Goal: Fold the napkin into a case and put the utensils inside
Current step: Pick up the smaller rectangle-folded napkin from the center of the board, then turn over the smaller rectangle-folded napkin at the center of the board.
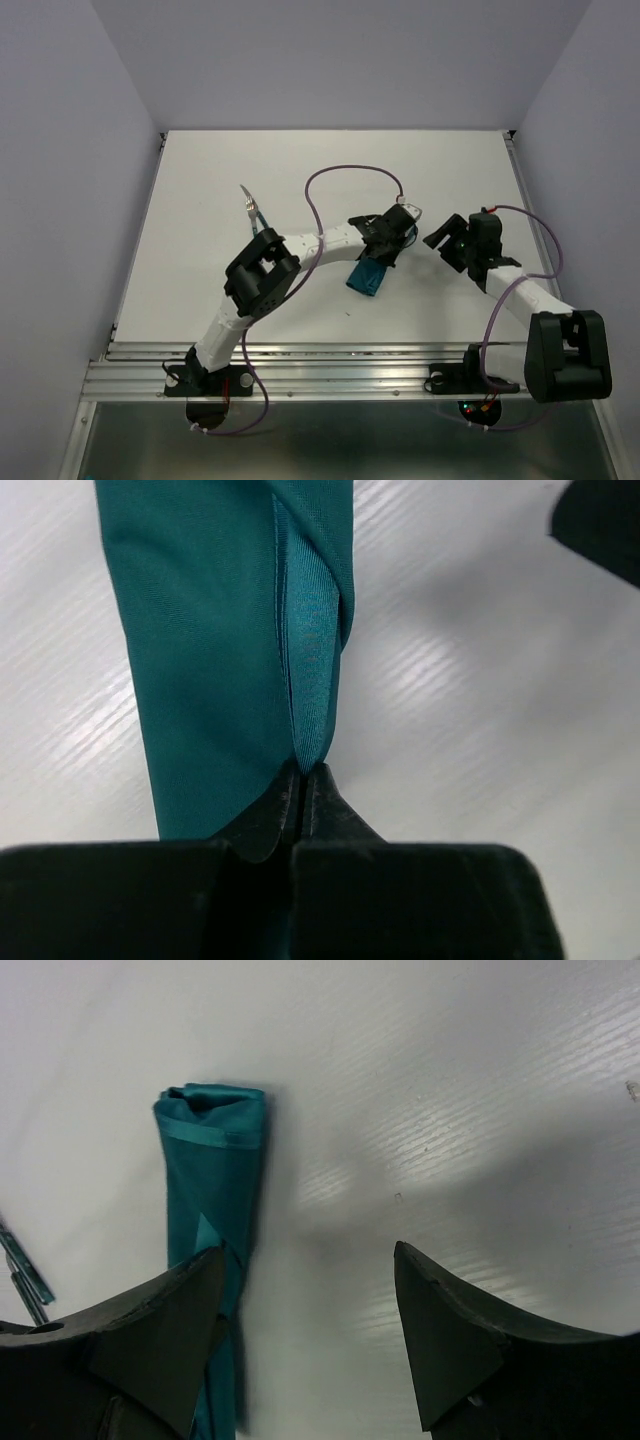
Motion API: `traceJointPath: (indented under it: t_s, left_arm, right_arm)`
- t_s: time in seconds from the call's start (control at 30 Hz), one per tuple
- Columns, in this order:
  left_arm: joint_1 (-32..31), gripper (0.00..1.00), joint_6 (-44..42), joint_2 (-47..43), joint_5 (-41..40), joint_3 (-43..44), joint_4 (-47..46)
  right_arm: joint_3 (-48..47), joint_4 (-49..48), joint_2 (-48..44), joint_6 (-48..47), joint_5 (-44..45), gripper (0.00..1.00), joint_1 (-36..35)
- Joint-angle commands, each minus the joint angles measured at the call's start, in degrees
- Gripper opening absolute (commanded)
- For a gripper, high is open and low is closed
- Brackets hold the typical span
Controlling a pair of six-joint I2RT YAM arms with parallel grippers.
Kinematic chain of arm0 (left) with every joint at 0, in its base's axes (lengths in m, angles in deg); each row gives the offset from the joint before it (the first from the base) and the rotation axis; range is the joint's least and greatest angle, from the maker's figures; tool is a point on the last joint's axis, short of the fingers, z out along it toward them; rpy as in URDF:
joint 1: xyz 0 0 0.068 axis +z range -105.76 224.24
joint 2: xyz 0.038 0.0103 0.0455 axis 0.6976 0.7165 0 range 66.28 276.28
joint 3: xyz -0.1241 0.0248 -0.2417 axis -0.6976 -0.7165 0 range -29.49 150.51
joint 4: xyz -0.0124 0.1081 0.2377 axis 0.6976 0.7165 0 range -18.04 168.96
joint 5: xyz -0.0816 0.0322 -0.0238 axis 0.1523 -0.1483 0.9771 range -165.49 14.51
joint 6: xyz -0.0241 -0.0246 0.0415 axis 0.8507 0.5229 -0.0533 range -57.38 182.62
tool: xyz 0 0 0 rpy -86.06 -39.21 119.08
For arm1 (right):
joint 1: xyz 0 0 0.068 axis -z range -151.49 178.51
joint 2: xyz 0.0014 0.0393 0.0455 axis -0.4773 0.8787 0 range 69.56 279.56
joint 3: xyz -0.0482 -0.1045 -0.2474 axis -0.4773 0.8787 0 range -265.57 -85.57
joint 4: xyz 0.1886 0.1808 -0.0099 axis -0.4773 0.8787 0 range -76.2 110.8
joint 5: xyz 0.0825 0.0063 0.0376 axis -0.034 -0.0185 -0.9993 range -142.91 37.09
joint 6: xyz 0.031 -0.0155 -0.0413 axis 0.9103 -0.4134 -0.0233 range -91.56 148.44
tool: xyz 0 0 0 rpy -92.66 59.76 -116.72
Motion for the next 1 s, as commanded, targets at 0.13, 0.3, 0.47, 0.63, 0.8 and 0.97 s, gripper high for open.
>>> traceJointPath:
  t_s: [0.13,0.3,0.47,0.63,0.8,0.97]
  left_arm:
    - [5.5,0.0,2.01,-7.39,25.69,-2.8,-9.46]
    - [8.4,0.0,5.25,-6.43,36.68,-3.59,-13.41]
    - [10.78,0.0,9.99,-5.2,46.16,-5.87,-19.82]
    - [12.36,0.0,13.6,-5.02,51.8,-7.98,-25.11]
    - [14.03,0.0,18.78,-4.41,58.04,-12.19,-34.05]
    - [15.61,0.0,22.48,-1.34,60.78,-14.57,-39.0]
  right_arm:
    - [-1.92,4.97,-9.98,-0.49,4.33,0.74,1.07]
    - [-2.28,6.38,-15.95,0.47,8.81,0.74,1.08]
    - [-2.8,7.61,-20.7,0.91,11.79,0.74,1.08]
    - [-2.72,7.88,-20.53,0.91,12.24,0.74,1.08]
    - [-2.72,7.88,-19.48,0.83,11.89,0.74,1.08]
    - [-2.9,7.79,-18.78,0.65,11.36,0.74,1.08]
